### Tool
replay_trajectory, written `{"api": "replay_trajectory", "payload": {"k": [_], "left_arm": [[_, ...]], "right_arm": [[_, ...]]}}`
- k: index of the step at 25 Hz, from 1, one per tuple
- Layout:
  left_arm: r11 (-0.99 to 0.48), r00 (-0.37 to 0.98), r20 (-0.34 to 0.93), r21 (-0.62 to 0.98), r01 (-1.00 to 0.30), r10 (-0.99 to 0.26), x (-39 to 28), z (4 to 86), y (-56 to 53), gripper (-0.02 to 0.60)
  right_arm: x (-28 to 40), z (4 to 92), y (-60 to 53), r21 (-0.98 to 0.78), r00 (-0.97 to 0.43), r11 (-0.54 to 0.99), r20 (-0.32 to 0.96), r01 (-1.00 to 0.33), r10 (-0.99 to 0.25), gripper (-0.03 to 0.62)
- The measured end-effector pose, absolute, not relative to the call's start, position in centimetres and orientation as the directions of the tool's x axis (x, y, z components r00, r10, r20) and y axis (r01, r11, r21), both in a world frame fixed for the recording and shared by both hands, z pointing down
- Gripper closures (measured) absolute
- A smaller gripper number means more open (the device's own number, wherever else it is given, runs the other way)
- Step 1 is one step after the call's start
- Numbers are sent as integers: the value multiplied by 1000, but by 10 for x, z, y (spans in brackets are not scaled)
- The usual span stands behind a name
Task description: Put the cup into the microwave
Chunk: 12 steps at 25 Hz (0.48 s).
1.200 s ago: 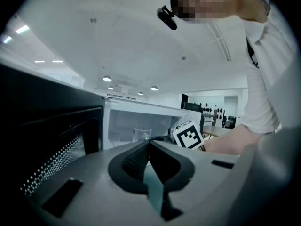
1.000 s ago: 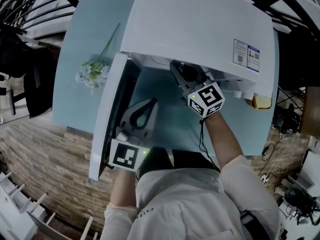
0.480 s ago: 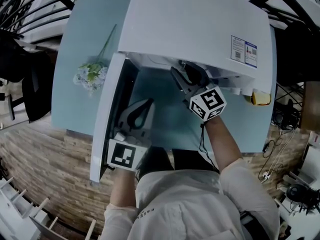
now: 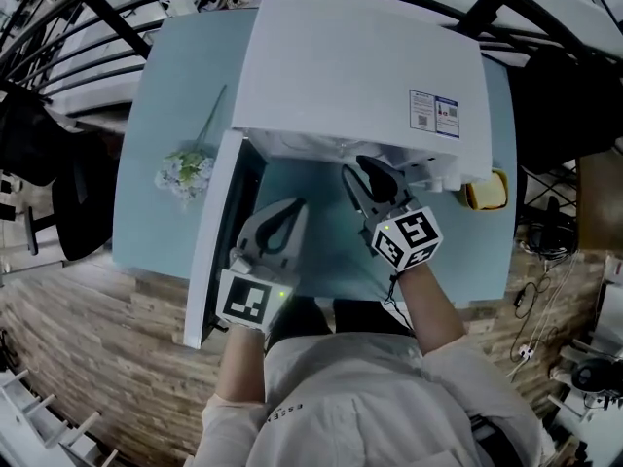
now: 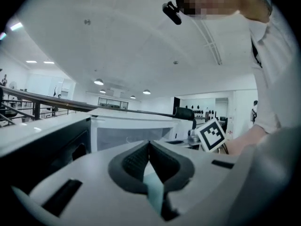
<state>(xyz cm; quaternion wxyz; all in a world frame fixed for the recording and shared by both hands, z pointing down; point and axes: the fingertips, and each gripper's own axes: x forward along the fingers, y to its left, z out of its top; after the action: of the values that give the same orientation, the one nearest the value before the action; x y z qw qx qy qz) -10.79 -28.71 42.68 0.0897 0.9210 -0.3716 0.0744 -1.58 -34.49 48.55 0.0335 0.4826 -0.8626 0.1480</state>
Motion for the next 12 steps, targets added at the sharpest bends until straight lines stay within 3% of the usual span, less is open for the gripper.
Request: {"api": "replay_trajectory", "payload": {"k": [3,7,12], "left_arm": [[-718,722,178,98,-689,-669,-107,406,-285,578],[-737,734,165,56,-674,-659,-109,387,-284,578],[-765,758,143,12,-644,-636,-103,361,-279,578]], "right_arm": [[-10,460,-330,-216,-518,481,175,-850,-837,467],[-3,423,-312,-206,-502,472,127,-857,-855,550],[3,385,-294,-183,-512,491,95,-852,-854,577]]}}
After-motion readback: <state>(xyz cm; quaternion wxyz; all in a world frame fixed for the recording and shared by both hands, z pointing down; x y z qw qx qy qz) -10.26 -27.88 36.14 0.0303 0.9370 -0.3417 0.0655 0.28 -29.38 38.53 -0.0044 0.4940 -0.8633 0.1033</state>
